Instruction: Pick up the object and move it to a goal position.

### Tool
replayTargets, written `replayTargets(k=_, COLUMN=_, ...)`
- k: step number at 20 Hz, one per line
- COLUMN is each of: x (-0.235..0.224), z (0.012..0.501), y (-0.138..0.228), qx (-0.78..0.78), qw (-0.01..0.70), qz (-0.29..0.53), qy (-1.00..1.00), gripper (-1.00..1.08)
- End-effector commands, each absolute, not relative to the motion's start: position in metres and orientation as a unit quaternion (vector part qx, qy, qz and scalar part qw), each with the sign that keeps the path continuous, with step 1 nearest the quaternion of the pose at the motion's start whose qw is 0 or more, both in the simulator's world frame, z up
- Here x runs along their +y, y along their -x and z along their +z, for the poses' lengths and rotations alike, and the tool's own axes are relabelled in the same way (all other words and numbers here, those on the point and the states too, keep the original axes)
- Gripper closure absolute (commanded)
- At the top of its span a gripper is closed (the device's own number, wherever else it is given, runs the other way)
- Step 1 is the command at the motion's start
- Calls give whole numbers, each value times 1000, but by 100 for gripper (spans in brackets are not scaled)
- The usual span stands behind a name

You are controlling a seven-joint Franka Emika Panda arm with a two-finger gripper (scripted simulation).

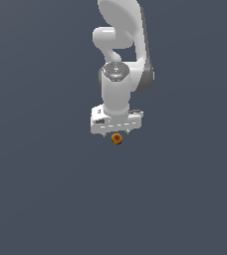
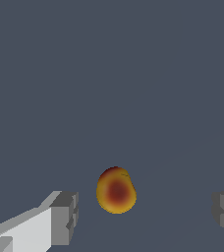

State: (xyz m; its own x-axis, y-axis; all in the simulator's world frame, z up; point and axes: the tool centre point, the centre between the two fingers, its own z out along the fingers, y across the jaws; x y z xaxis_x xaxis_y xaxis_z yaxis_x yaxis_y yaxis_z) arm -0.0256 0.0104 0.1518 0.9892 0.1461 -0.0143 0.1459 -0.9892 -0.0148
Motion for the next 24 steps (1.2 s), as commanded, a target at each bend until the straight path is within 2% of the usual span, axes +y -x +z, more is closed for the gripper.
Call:
replayTargets(k=1, x=13, z=141, y=33, qx=-102, qw=5, qz=7, qy=995, gripper=-92)
replayTargets(k=14, x=28, z=92, y=77, qx=-255, qw=0, qz=1, qy=967, gripper=-92)
replayTargets(k=24, x=30, z=84, y=85, qx=-280, qw=0, qz=0, qy=960, gripper=-92)
